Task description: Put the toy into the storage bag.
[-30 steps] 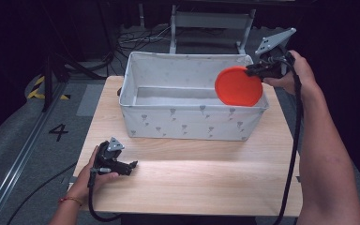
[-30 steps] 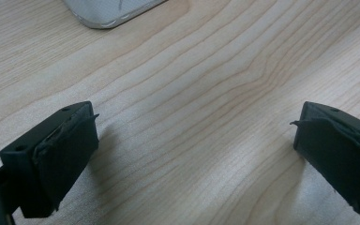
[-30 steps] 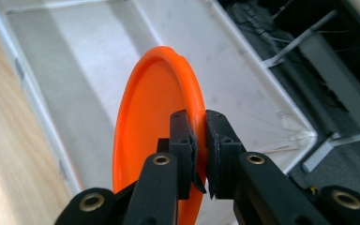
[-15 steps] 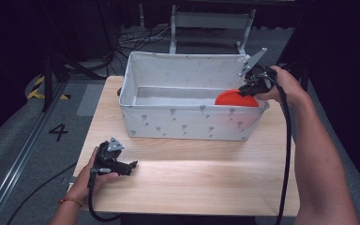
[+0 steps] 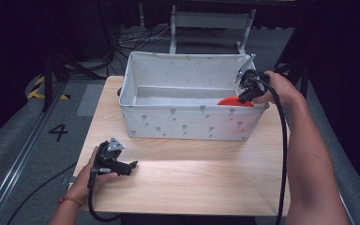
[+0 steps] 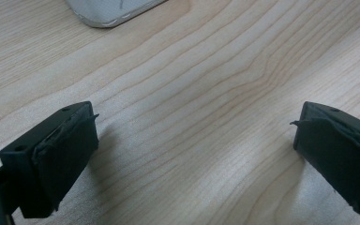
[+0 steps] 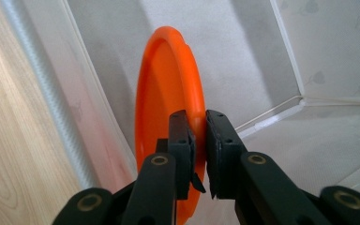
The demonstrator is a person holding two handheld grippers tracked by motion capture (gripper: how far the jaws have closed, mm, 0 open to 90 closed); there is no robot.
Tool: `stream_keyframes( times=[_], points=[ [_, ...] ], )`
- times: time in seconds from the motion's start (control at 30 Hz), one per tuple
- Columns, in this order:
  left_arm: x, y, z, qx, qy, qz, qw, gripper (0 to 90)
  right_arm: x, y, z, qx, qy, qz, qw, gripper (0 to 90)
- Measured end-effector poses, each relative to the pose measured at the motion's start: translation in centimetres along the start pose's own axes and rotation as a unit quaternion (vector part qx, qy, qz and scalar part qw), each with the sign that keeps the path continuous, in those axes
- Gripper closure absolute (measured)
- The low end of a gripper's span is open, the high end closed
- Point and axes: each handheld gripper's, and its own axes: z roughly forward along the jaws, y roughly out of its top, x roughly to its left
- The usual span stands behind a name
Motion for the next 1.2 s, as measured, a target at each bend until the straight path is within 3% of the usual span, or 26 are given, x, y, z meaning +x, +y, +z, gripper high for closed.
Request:
stream_keyframes(
  times=[0.17,0.33,0.4,0.6,0.7,0.8,0.83,1.0,1.03,1.13,1.17,1.2],
  points=[
    [0.0,0.0,0.0,0.000,0.002,-0.001,1.0000,0.4,0.0,0.0,1.0,0.027,0.005,0.001,0.9996,81.3],
    [-0.1,-0.1,0.0,0.001,-0.001,-0.007,1.0000,0.4,0.0,-0.5,1.4,0.028,0.002,0.013,0.9995,80.3],
    [-0.1,-0.1,0.0,0.001,-0.001,-0.008,1.0000,0.4,-0.1,-0.7,1.2,0.014,-0.005,0.026,0.9996,79.2],
    [-0.1,-0.1,0.0,0.002,-0.001,-0.007,1.0000,0.4,0.0,-1.1,0.4,-0.022,-0.014,0.032,0.9991,70.9],
    [-0.2,-0.1,0.0,0.002,0.001,-0.009,1.0000,0.4,0.3,-1.2,-0.2,-0.051,-0.028,0.049,0.9971,65.8],
    [-0.2,-0.1,0.0,0.002,0.001,-0.010,0.9999,0.4,0.7,-1.3,-1.0,-0.086,-0.041,0.064,0.9934,59.2],
    [-0.2,-0.1,0.0,0.002,0.001,-0.010,0.9999,0.5,0.7,-1.3,-1.0,-0.086,-0.041,0.064,0.9934,59.2],
    [-0.2,-0.1,0.0,0.002,0.002,-0.011,0.9999,0.5,0.8,-1.9,-2.1,-0.136,-0.067,0.109,0.9824,46.8],
    [-0.2,-0.1,0.0,0.001,0.002,-0.011,0.9999,0.5,0.9,-2.2,-2.3,-0.153,-0.070,0.123,0.9780,44.1],
    [-0.2,-0.1,0.0,0.001,0.002,-0.011,0.9999,0.5,1.2,-2.7,-2.5,-0.172,-0.088,0.152,0.9693,34.4],
    [-0.2,-0.1,0.0,0.002,0.002,-0.011,0.9999,0.5,1.3,-2.8,-2.5,-0.177,-0.094,0.157,0.9671,33.2],
    [-0.2,-0.1,0.0,0.002,0.002,-0.011,0.9999,0.5,1.3,-2.8,-2.5,-0.177,-0.094,0.157,0.9671,33.2]
  ],
)
